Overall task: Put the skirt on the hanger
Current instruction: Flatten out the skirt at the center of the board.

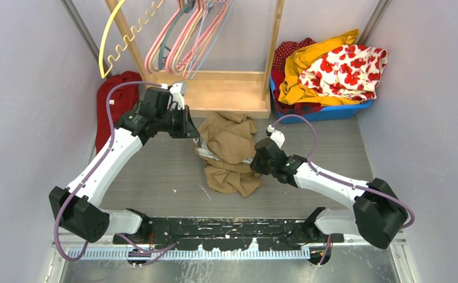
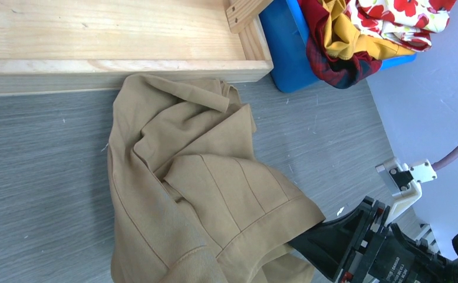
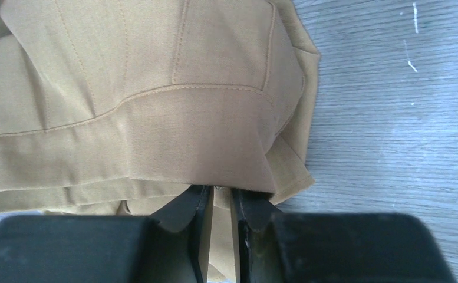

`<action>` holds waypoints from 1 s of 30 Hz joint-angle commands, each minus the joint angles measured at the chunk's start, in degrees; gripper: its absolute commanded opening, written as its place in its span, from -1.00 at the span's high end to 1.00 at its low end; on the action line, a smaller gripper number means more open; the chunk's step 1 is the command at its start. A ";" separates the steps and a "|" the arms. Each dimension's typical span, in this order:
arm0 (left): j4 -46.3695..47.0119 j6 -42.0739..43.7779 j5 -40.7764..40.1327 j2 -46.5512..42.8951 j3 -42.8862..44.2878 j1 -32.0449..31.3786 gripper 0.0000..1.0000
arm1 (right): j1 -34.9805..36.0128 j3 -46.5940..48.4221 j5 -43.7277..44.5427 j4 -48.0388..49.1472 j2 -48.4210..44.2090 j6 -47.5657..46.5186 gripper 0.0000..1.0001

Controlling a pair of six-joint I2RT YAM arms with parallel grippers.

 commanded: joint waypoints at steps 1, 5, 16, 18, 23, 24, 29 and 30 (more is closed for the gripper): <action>1.98 0.85 1.20 -0.27 2.52 0.24 1.00 | 0.59 2.70 3.82 -1.86 0.18 -1.16 0.58; 1.86 0.83 1.21 -0.14 2.63 0.23 1.00 | 0.87 2.99 6.17 -2.72 -0.06 -1.46 0.78; -2.97 2.46 0.19 0.34 8.21 0.24 1.00 | 1.07 9.83 6.58 -9.43 -5.30 -3.68 0.97; -4.60 2.95 -0.05 0.26 10.76 0.50 1.00 | 1.07 12.35 6.66 -11.36 -6.41 -4.45 0.97; -8.97 3.43 1.41 0.22 16.64 3.13 1.00 | 1.07 20.41 7.71 -16.73 -8.37 -7.06 0.97; -9.93 3.64 1.85 0.61 18.59 3.80 1.00 | 1.05 22.95 8.00 -18.04 -8.56 -7.56 0.97; -13.96 4.29 3.48 1.90 26.61 6.72 1.00 | 0.96 34.31 9.88 -23.59 -7.59 -11.27 0.98; -14.92 4.39 3.95 2.40 28.90 7.54 1.00 | 0.84 36.82 10.26 -24.46 -7.28 -12.09 0.98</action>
